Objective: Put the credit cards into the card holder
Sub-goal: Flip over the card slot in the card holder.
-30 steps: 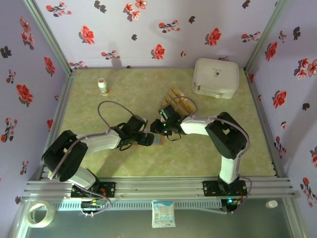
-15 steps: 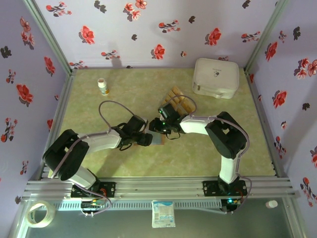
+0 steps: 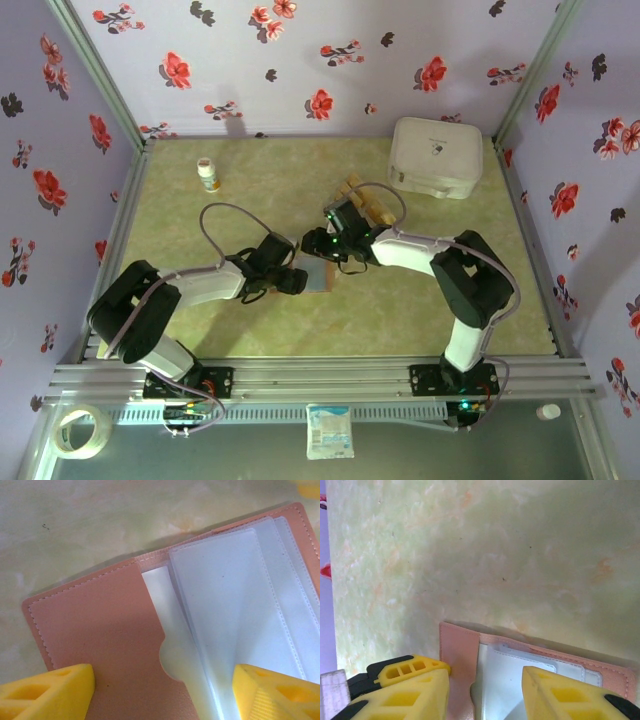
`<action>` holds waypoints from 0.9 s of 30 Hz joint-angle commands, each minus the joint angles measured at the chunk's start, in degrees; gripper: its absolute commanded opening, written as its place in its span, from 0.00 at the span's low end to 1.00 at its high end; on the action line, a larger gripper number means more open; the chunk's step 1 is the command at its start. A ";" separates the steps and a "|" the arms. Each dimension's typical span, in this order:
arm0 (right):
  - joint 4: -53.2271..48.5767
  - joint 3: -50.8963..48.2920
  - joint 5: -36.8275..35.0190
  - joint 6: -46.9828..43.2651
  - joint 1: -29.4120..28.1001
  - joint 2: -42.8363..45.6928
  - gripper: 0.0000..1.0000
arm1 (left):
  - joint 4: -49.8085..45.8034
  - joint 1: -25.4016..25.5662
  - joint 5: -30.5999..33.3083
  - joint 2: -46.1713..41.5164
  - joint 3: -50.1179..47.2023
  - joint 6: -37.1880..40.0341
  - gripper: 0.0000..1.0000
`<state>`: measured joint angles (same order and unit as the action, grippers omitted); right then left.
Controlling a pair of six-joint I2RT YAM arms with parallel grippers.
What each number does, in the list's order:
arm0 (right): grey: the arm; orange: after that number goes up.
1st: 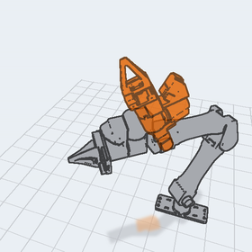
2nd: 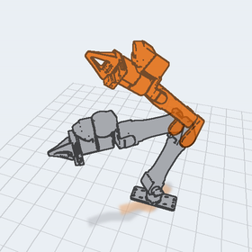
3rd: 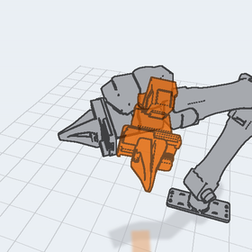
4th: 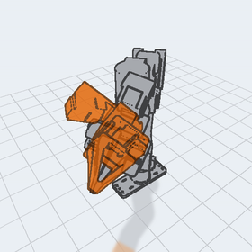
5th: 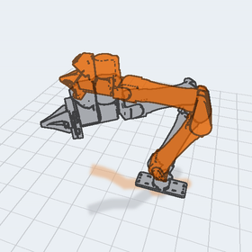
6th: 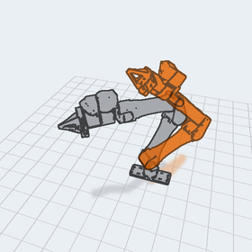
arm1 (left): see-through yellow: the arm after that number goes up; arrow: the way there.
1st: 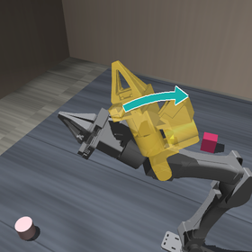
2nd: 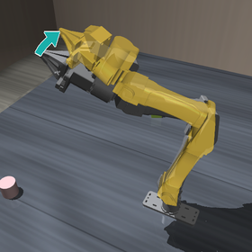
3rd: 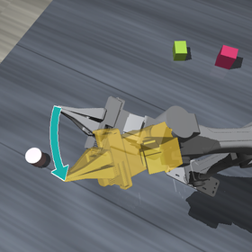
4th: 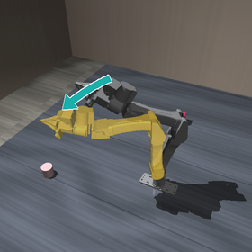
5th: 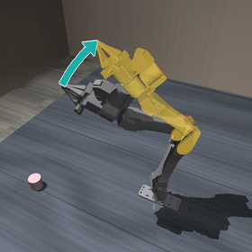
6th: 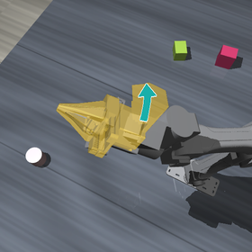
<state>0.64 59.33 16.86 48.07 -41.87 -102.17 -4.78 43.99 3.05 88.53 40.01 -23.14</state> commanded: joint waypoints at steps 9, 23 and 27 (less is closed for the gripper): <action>2.92 -4.24 -0.01 2.63 0.08 -2.23 0.42 | -1.11 0.20 -0.82 2.35 -0.98 0.82 0.73; 5.91 -4.40 1.81 3.79 -0.31 -4.80 0.42 | -0.86 0.08 -0.83 2.50 -1.05 0.72 0.74; 6.11 -3.85 2.56 3.87 -0.58 -3.97 0.40 | -0.76 0.04 -0.84 2.48 -1.07 0.65 0.74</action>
<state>6.09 55.53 18.28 51.13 -41.98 -105.89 -4.71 43.99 3.05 88.55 40.01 -23.16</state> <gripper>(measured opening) 0.407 0.737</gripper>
